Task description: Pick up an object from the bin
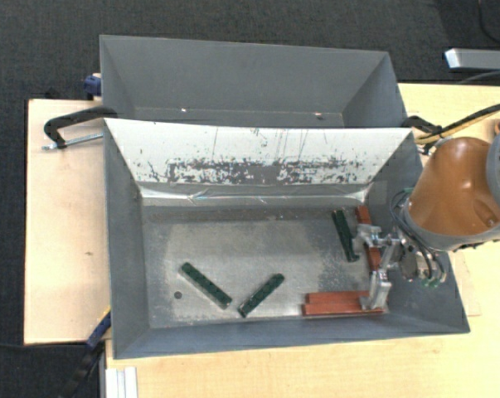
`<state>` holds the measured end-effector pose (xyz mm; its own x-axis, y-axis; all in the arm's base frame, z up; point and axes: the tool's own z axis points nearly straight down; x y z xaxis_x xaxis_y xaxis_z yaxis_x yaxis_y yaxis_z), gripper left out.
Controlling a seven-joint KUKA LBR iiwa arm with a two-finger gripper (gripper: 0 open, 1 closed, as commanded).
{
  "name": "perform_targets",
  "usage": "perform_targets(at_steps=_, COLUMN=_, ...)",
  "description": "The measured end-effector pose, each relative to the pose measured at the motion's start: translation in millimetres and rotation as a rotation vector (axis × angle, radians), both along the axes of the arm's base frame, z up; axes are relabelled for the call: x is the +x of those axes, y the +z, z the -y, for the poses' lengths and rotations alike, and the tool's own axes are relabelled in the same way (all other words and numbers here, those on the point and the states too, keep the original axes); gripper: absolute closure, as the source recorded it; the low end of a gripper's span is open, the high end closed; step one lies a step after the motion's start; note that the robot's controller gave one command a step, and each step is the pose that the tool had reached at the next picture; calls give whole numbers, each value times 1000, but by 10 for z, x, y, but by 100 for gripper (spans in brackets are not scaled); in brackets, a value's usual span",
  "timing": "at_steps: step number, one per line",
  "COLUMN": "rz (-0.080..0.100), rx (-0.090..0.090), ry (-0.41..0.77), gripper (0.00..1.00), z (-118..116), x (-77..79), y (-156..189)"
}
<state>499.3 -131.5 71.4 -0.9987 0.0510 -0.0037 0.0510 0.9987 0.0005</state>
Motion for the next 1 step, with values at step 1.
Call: perform_targets(at_steps=1, rz=-4, rx=1, ry=11, gripper=0, z=-343, x=-68, y=221)
